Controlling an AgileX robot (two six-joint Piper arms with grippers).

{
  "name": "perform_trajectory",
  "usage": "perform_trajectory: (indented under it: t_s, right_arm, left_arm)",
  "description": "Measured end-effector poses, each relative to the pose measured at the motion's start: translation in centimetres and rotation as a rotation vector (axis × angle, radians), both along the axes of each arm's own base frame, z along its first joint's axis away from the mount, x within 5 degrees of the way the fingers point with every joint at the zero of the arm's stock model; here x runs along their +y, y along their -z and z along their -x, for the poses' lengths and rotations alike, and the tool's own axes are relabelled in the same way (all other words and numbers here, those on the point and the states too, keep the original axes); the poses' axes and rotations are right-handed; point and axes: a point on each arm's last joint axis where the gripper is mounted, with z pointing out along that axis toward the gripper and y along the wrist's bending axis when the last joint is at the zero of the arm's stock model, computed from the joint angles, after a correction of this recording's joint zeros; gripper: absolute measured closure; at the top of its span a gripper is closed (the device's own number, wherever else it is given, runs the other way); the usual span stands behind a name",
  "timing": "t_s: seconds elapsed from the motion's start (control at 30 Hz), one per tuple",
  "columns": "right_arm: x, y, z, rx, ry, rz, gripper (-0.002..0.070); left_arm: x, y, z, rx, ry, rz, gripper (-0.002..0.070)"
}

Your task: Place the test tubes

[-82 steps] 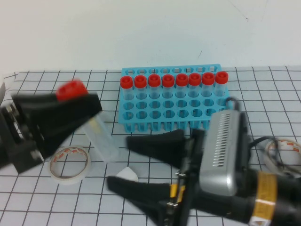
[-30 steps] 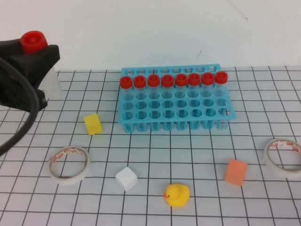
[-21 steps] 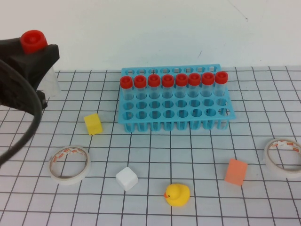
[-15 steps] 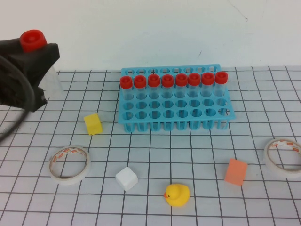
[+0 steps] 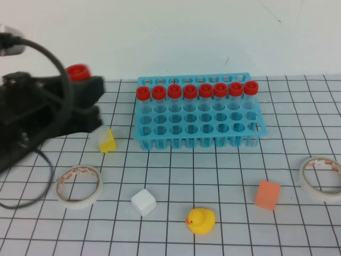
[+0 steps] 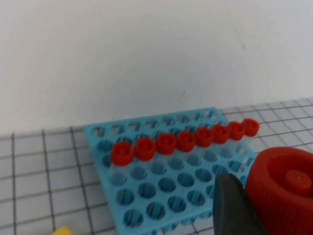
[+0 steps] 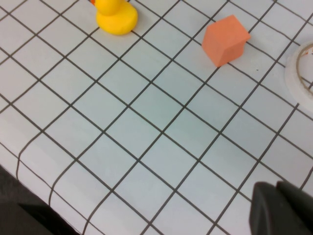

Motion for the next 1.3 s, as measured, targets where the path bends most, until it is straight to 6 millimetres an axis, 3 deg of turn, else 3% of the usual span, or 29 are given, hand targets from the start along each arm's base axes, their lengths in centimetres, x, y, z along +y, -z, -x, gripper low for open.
perform_trajectory:
  t_s: [0.23,0.6,0.8,1.03,1.3]
  right_arm:
    - [0.0,0.0,0.0,0.000,0.000,0.000,0.0678]
    - [0.0,0.0,0.0,0.000,0.000,0.000,0.0678]
    - [0.0,0.0,0.0,0.000,0.000,0.000,0.0678]
    - [0.0,0.0,0.0,0.000,0.000,0.000,0.0678]
    - [0.0,0.0,0.0,0.000,0.000,0.000,0.0678]
  left_arm:
    - [-3.9,0.0,-0.8,-0.145,0.048,0.048,0.0425]
    - [-6.9,4.1,-4.8,-0.175,0.064,-0.111,0.0425]
    - [-6.7,5.3,-7.2,-0.208,-0.050,-0.035,0.0425]
    - [-4.6,9.0,-11.5,-0.169,-0.211,0.056,0.0425]
    - [-4.6,13.1,-14.5,-0.160,-0.161,0.110,0.0425]
